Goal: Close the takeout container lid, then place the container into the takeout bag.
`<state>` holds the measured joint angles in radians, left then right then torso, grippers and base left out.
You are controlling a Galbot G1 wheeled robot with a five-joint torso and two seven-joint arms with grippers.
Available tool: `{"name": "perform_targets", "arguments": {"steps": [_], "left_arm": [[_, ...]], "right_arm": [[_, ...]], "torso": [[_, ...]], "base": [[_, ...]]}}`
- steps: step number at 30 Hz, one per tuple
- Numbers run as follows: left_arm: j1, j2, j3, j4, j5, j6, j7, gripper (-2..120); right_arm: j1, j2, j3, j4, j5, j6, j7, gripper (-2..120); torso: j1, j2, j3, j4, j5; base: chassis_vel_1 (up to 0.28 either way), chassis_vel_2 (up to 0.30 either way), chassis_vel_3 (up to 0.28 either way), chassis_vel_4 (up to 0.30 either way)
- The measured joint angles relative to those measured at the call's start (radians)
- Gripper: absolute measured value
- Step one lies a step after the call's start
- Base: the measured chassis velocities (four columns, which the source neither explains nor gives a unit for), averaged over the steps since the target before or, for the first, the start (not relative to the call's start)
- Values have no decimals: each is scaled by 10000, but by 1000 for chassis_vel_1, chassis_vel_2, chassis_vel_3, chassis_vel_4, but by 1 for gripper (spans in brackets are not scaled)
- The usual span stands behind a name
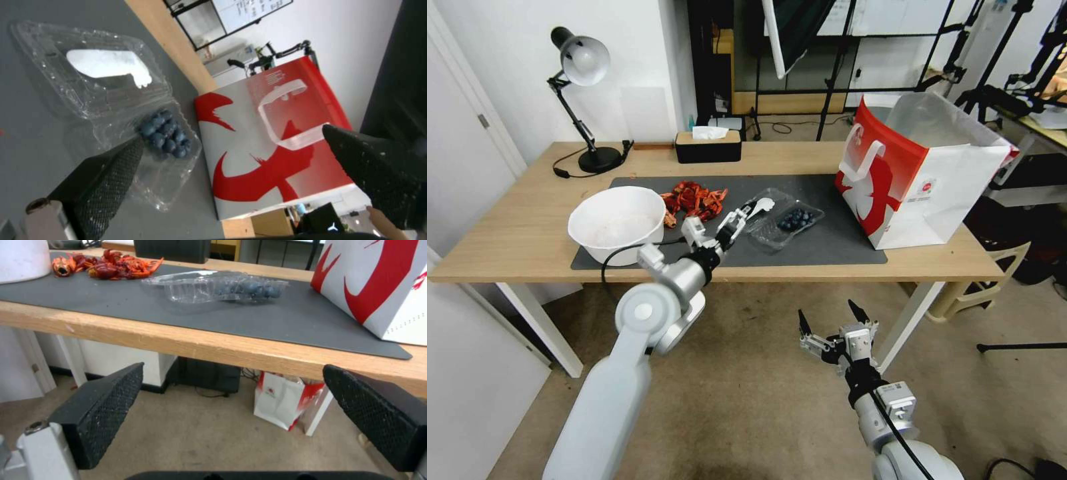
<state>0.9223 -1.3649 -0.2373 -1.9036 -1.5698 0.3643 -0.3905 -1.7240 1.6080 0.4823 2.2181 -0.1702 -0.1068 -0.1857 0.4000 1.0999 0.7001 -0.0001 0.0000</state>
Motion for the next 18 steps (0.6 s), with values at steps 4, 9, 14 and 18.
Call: {"name": "perform_targets", "arguments": {"steps": [4,9,14,18], "left_arm": [[-452,-76,239,541,-134,30,-121,100],[-806,-183,421,1039,-147,271,-407,100],[-1041,-230,535,1464,-139,468,-624,100],[-1210,-273,592,1776,-153,526,-679,100]], "right_arm": [[-17,0,49,1,-10,2,4,100],[-44,0,94,20,-34,14,6,100],[-130,1,99,59,-136,51,7,100],[-230,0,89,98,-207,105,7,100]], "torso": [[-1,0,0,1,0],[1,0,0,0,0],[-1,0,0,0,0],[0,1,0,1,0]], "base": [[0,0,0,0],[0,0,0,0],[0,0,0,0],[0,0,0,0]]}}
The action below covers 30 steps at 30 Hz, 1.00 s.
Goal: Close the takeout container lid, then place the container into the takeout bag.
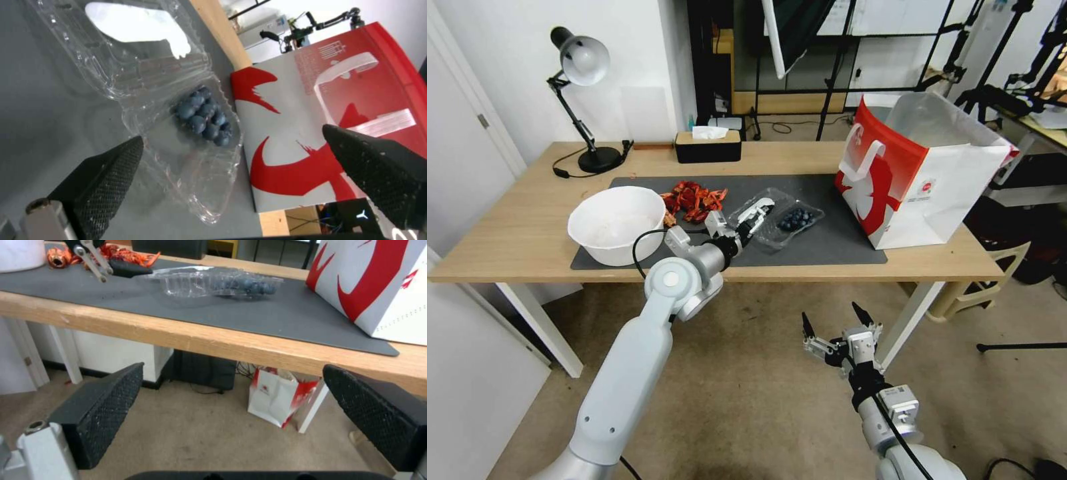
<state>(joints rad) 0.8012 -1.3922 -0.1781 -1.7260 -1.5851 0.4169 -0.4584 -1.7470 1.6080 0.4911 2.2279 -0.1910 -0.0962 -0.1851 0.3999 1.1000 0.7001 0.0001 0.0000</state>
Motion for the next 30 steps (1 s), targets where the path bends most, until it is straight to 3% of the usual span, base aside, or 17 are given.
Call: {"name": "perform_targets", "arguments": {"steps": [7,30], "left_arm": [[-310,-73,-16,516,0,8,-138,100],[-531,-197,-80,1099,112,12,-281,100]], "right_arm": [[-70,0,-35,88,-66,25,0,100],[-106,0,-21,0,-74,123,0,100]], "torso": [[0,0,0,0,0],[0,0,-1,0,0]], "base": [[0,0,0,0],[0,0,0,0]]}}
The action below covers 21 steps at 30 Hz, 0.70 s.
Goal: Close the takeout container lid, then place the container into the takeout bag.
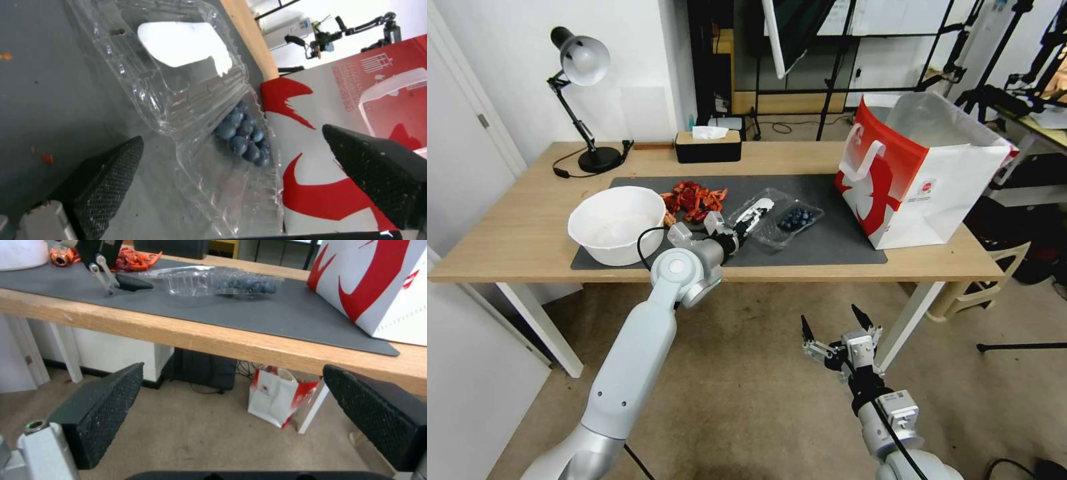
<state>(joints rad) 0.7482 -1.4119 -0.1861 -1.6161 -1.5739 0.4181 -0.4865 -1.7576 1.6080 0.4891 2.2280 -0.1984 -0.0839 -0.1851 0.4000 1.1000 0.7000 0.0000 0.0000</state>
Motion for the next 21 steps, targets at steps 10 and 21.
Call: {"name": "perform_targets", "arguments": {"steps": [10,21], "left_arm": [[-71,-182,26,156,0,-110,50,100],[-108,-392,70,217,-200,-387,321,100]], "right_arm": [[-12,0,30,-123,6,86,4,100],[-51,0,29,-192,6,185,9,100]], "torso": [[0,0,0,0,0],[0,2,0,0,1]], "base": [[0,0,0,0],[0,0,0,0]]}}
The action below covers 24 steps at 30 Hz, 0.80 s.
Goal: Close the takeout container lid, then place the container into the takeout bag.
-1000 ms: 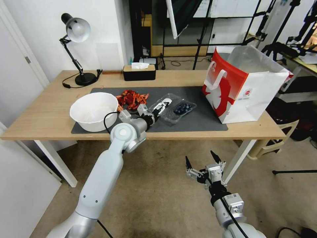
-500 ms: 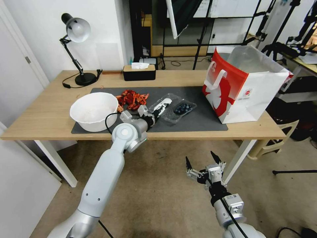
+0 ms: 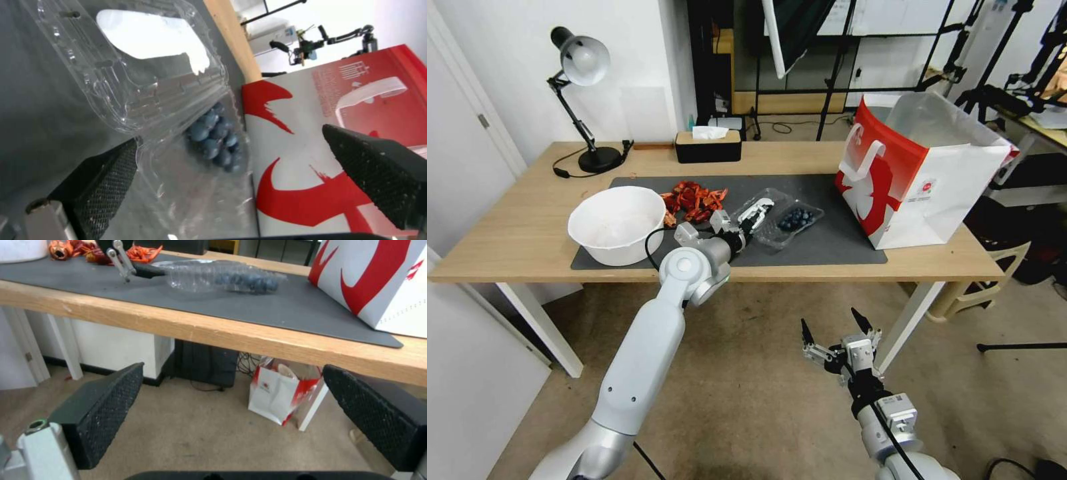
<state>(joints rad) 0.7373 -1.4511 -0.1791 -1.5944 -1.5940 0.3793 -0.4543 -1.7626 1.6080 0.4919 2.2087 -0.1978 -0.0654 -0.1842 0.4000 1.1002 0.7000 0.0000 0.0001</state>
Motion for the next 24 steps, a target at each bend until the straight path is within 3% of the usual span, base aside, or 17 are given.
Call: {"name": "perform_targets", "arguments": {"steps": [24], "left_arm": [[752,-1047,442,-524,601,-417,248,100]], "right_arm": [[-81,0,18,-106,-8,130,10,100]], "torso": [[0,-1,0,0,0]], "base": [[0,0,0,0]]}}
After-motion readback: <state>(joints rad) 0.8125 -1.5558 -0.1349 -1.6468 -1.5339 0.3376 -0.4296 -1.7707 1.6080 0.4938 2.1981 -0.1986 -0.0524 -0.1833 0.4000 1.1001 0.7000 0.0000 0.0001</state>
